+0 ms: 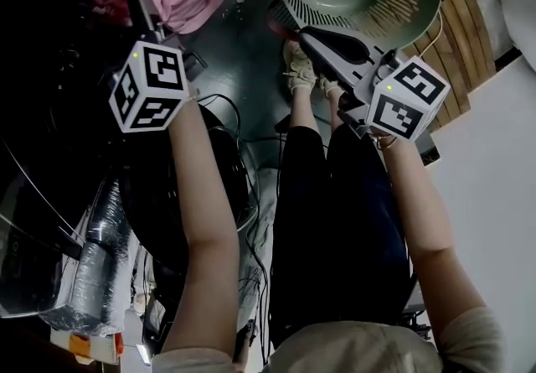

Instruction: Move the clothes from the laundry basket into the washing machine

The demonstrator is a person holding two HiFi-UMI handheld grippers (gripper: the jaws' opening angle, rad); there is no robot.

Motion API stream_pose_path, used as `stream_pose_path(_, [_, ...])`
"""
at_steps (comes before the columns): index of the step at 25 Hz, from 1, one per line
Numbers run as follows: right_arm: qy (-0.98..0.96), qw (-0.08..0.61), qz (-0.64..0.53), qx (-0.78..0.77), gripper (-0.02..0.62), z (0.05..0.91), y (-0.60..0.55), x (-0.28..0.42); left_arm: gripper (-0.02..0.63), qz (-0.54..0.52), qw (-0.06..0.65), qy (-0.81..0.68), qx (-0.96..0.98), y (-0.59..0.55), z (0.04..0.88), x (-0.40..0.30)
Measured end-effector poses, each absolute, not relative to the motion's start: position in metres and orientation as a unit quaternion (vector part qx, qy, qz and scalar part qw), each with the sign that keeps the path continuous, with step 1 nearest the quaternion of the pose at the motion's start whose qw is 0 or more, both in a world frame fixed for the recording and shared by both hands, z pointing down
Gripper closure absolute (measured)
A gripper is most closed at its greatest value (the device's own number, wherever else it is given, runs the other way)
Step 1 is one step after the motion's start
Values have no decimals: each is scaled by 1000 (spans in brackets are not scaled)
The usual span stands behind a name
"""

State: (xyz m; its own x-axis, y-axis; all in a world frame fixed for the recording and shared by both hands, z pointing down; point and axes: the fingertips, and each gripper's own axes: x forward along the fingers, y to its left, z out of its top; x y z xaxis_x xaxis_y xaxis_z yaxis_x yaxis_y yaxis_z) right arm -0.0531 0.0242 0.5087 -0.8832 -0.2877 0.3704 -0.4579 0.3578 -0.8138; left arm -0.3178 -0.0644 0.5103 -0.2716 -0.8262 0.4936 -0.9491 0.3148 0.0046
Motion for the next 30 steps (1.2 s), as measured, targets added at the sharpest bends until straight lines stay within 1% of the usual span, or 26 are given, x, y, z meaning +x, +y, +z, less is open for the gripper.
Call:
stream_pose_path(3, [-819, 83, 519, 228, 571, 510, 24, -51, 239, 208, 235, -754, 577, -37, 547, -278])
stream_pose_path(5, [-821, 89, 517, 224, 571, 512, 25, -49, 228, 228, 261, -742, 574, -24, 574, -258])
stream_pose_path(8, [-824, 92, 516, 217, 571, 515, 27, -46, 214, 211, 306, -750, 547, -19, 607, -251])
stream_pose_path(12, [-821, 88, 522, 214, 571, 521, 29, -40, 184, 167, 329, -767, 525, -41, 630, -252])
stream_pose_path(15, [-821, 89, 523, 211, 571, 525, 32, -38, 181, 166, 329, -774, 516, -55, 640, -254])
stream_pose_path(21, [-821, 70, 526, 211, 571, 526, 31, -34, 189, 286, 269, -765, 511, -68, 652, -277])
stream_pose_path(22, [-822, 72, 524, 208, 571, 526, 31, -34, 248, 296, 264, -758, 517, -71, 650, -281])
stream_pose_path(23, [-824, 73, 523, 205, 571, 526, 31, -33, 329, 305, 261, -750, 526, -74, 647, -283])
stream_pose_path(25, [-826, 77, 521, 201, 571, 527, 32, -33, 382, 310, 250, -734, 551, -76, 637, -281])
stream_pose_path(26, [-826, 77, 520, 201, 571, 526, 33, -33, 443, 305, 235, -732, 562, -75, 628, -279])
stream_pose_path(27, [-826, 76, 520, 201, 571, 526, 32, -34, 552, 298, 218, -735, 569, -75, 616, -280])
stream_pose_path(30, [-828, 71, 519, 198, 572, 520, 33, -41, 558, 266, 184, -756, 568, -75, 577, -301])
